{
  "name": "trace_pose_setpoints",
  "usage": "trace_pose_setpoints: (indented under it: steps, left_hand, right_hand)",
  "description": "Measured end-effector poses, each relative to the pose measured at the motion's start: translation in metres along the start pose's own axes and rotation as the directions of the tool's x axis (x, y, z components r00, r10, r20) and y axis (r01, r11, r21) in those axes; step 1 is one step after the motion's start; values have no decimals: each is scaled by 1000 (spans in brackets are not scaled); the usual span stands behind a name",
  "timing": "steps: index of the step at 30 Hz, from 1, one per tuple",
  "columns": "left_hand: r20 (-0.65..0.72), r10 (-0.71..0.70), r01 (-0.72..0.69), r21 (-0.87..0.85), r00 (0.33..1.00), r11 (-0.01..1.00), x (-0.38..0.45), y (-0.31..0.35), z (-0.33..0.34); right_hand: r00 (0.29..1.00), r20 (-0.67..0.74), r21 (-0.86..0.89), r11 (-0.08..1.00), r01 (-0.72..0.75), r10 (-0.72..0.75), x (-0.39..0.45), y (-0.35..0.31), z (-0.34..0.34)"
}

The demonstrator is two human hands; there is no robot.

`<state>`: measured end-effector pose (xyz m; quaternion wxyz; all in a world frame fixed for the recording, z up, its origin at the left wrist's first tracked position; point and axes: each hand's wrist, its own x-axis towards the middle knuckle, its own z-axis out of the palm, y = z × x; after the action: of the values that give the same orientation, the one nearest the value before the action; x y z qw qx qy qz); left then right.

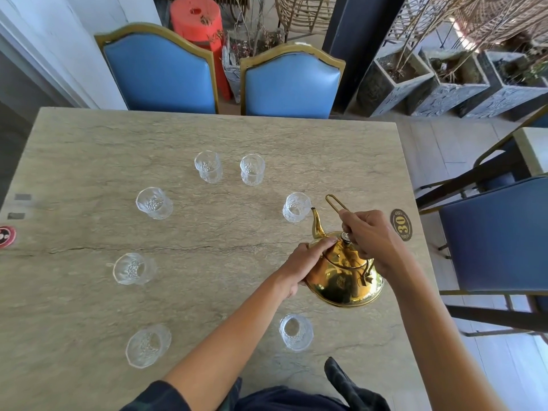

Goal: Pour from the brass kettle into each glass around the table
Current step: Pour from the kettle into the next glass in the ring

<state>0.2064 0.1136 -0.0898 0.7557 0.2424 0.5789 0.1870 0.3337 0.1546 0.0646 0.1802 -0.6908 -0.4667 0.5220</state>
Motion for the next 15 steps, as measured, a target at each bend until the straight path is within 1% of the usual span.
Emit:
trace_pose_setpoints:
  steps: [10, 15]
  left_hand:
    - [32, 36, -35, -35, 999, 999, -1, -1, 3]
    - [40, 11, -11, 3, 999, 1000, 0, -1, 2]
  right_hand:
    - [1000, -2, -8, 1000, -1, 1, -3, -1, -1]
    - [1000, -3, -1, 1000, -2, 2, -3, -1, -2]
